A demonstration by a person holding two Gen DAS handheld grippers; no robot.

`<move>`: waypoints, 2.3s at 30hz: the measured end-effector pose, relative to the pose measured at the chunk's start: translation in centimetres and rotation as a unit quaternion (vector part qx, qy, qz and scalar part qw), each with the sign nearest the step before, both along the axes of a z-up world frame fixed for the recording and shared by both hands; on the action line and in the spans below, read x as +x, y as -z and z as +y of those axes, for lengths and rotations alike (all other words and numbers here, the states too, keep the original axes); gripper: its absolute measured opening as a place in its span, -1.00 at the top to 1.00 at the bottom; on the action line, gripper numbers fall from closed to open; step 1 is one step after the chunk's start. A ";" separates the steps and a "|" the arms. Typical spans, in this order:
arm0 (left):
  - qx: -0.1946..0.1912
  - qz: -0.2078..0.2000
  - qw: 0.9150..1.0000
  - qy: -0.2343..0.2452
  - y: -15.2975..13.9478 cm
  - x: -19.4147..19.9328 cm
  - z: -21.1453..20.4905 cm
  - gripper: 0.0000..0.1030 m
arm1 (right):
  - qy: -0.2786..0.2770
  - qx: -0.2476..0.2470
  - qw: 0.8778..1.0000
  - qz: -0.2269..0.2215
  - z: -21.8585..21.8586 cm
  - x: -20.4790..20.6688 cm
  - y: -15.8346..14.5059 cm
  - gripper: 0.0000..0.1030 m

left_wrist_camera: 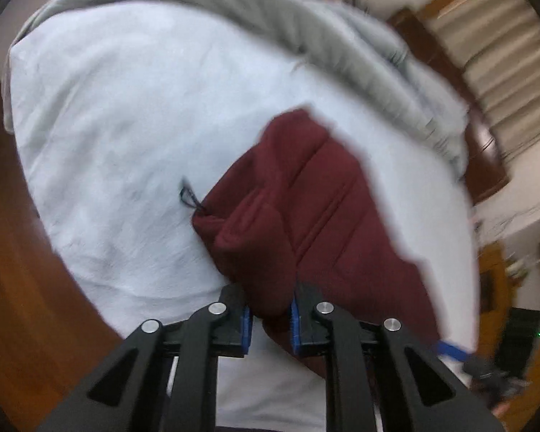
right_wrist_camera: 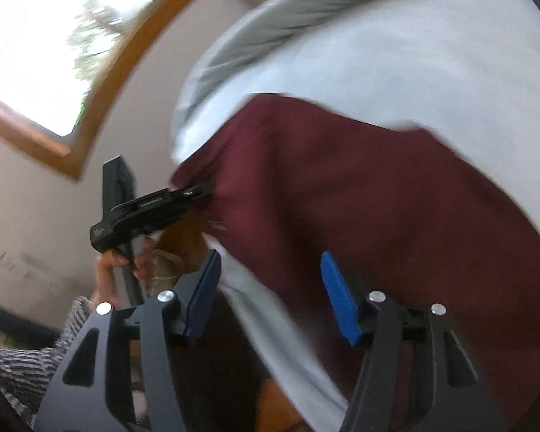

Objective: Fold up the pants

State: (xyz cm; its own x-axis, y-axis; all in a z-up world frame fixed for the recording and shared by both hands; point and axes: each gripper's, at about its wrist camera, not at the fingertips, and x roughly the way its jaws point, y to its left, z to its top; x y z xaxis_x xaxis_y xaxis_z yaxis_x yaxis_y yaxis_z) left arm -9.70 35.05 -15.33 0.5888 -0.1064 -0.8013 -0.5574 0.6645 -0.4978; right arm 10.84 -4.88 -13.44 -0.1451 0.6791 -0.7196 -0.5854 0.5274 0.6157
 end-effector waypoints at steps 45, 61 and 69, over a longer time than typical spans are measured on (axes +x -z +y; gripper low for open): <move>0.118 0.091 0.945 0.291 -1.3 11.5 -41.0 -0.35 | 0.312 -0.075 0.945 0.062 -49.6 -3.8 4.2 0.16; 0.113 0.014 0.951 0.286 -4.1 11.7 -41.8 -0.46 | 0.340 -0.014 0.937 -0.075 -51.2 -2.9 -4.5 0.89; 0.185 0.102 0.911 0.354 0.4 13.0 -45.6 -0.52 | 0.361 -0.101 0.925 0.070 -52.7 -1.6 4.8 0.75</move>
State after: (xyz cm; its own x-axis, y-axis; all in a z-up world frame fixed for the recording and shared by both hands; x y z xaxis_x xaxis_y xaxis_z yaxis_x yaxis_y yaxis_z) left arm 3.31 -10.58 -15.73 0.3119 -0.1012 -0.9447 0.0205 0.9948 -0.0998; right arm 9.28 -57.54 -18.20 0.1909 0.4887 -0.8513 0.0417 0.8624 0.5045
